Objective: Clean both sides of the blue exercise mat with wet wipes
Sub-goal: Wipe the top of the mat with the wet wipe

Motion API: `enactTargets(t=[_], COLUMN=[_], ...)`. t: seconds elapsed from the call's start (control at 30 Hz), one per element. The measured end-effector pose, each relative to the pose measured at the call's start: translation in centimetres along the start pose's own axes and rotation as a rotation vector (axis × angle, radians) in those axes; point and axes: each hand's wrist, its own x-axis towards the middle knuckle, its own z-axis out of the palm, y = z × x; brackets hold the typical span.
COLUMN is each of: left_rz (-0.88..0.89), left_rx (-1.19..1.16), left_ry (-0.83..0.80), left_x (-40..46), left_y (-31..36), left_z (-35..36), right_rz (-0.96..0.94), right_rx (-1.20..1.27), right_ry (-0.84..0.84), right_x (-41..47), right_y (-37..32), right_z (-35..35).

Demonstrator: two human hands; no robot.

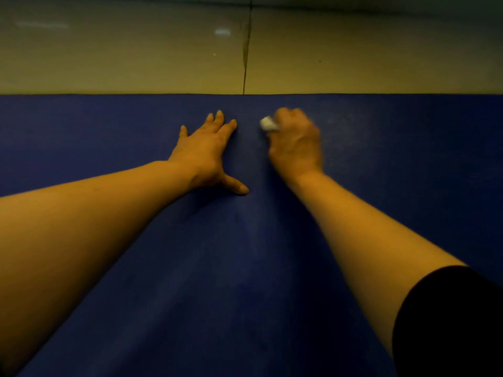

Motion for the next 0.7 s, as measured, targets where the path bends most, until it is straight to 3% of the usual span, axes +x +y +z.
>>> enactTargets(t=[0.13, 0.2, 0.3, 0.4, 0.47, 0.57, 0.63, 0.7], left_rz=[0.005, 0.009, 0.016, 0.034, 0.048, 0.053, 0.053, 0.055], left_rx=[-0.017, -0.011, 0.014, 0.102, 0.151, 0.124, 0.104, 0.095], left_ry=[0.005, 0.015, 0.031, 0.029, 0.038, 0.043, 0.046, 0.053], left_x=[0.0, 0.0, 0.0, -0.2, -0.3, -0.4, -0.2, -0.2], left_y=[-0.2, -0.2, -0.4, -0.4, -0.6, -0.7, -0.8, -0.9], left_z=[0.0, 0.0, 0.0, -0.3, -0.4, -0.4, -0.3, 0.0], right_rz=[0.348, 0.323, 0.084, -0.044, 0.066, 0.379, 0.416, 0.332], right_rx=[-0.065, -0.004, 0.091, 0.014, -0.042, -0.026, -0.032, 0.016], right_ry=[0.157, 0.154, 0.065, -0.022, -0.015, 0.143, 0.151, 0.112], right_x=[1.9, 1.4, -0.1, 0.5, 2.0, 3.5, 3.5, 3.0], right_y=[4.1, 2.3, -1.8, -1.8, 0.6, 3.8, 3.2, 0.7], right_z=[-2.0, -1.0, 1.3, 0.8, -0.4, -2.3, -2.0, -0.8])
